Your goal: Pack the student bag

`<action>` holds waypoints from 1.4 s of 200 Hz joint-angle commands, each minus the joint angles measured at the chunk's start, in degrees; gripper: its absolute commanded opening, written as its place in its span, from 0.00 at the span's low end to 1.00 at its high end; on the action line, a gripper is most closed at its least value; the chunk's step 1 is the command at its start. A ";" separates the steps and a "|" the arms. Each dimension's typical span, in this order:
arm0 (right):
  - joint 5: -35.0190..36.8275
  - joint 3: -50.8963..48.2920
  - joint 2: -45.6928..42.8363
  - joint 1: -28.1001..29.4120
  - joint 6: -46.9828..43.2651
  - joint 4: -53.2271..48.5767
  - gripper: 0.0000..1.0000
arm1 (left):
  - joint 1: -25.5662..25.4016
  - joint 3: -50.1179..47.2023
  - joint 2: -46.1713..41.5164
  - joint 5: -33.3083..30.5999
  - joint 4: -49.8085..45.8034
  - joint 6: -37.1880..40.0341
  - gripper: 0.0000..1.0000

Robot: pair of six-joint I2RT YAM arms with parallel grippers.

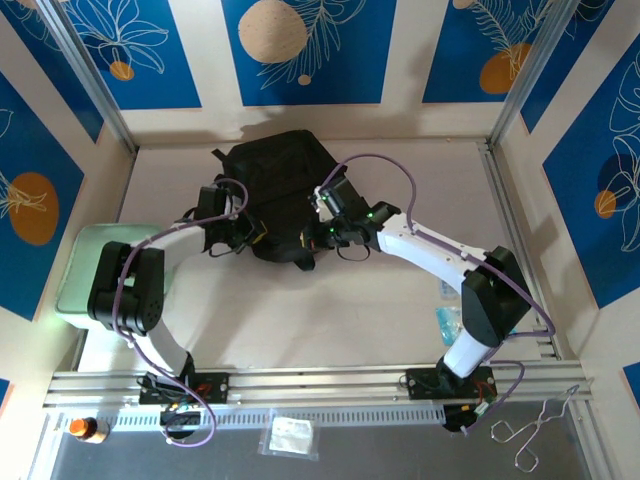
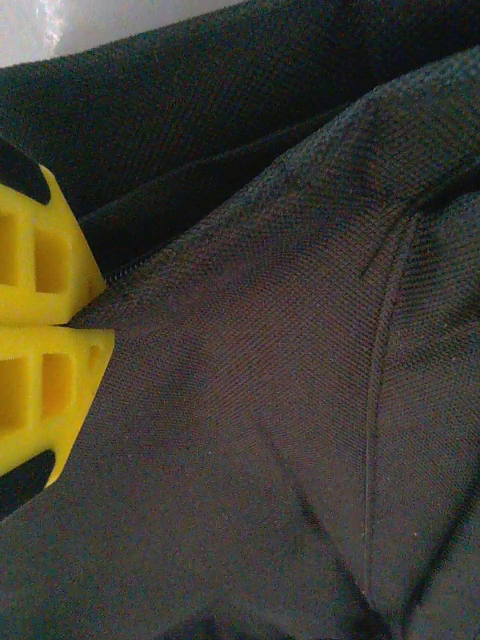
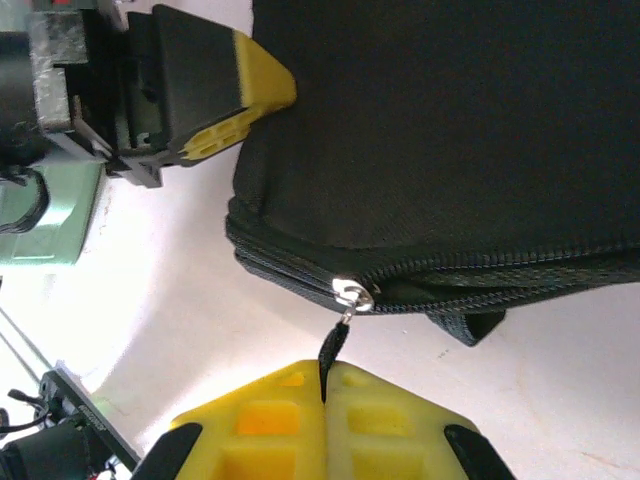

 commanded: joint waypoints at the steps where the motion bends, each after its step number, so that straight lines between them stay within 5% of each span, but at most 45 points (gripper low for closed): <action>1: 3.32 0.80 -0.49 -1.71 3.51 -3.39 0.00 | 1.32 1.07 0.47 -5.75 -2.31 2.37 0.00; 49: 12.09 -5.45 -0.45 -10.34 12.03 -9.23 0.00 | 2.42 0.19 0.76 -6.77 -3.14 3.37 0.00; 116: 13.22 -4.74 -1.86 -10.89 10.51 -8.48 0.00 | 2.52 2.70 1.85 -7.28 -5.77 6.33 0.00; 221: -8.91 -15.24 -4.09 2.75 1.24 7.94 0.00 | 2.18 18.50 11.88 -6.51 -10.99 11.24 0.00; 261: -8.19 -8.09 2.83 4.70 2.64 12.95 0.00 | 3.14 20.44 8.68 -14.56 -14.56 12.38 0.42; 280: -7.70 -3.86 6.05 5.13 2.55 13.55 0.00 | 5.03 17.51 3.42 -17.87 -15.40 12.11 0.53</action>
